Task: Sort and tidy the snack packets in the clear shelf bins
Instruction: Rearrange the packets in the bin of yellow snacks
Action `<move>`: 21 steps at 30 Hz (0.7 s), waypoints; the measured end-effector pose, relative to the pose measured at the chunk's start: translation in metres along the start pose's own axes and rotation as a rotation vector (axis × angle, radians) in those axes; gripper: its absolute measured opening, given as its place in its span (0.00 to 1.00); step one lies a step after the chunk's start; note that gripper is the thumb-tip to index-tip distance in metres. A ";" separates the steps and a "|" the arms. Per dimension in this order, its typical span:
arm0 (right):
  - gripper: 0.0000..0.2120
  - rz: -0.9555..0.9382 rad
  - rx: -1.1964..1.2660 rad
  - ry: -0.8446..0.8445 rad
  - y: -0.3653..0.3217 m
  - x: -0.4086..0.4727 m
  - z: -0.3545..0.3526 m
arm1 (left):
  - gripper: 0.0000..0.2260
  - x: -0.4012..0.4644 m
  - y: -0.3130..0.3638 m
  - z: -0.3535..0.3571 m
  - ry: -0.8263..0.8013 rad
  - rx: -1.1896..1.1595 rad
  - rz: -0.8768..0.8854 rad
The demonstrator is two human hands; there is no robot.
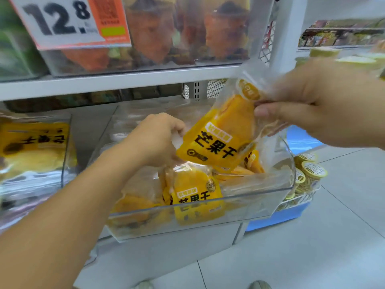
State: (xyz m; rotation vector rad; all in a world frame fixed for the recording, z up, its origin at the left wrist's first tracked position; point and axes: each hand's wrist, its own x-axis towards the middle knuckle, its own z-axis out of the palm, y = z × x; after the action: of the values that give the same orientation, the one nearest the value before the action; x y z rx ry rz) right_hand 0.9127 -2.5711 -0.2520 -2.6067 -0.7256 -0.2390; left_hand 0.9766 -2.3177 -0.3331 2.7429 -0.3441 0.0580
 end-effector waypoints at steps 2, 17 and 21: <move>0.13 -0.021 -0.130 -0.120 -0.004 0.012 0.018 | 0.18 0.001 -0.004 -0.004 -0.030 -0.068 -0.013; 0.06 -0.063 -0.225 -0.722 -0.045 0.036 0.106 | 0.10 0.001 -0.010 -0.007 -0.099 -0.199 0.157; 0.13 -0.020 -0.165 -0.686 -0.050 0.020 0.085 | 0.08 -0.002 -0.011 -0.009 -0.145 -0.217 0.261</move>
State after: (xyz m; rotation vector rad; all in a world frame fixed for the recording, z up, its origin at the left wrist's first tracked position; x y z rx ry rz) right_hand 0.9079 -2.4861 -0.3052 -2.8406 -0.9788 0.6500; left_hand 0.9770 -2.3036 -0.3289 2.4791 -0.7037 -0.1044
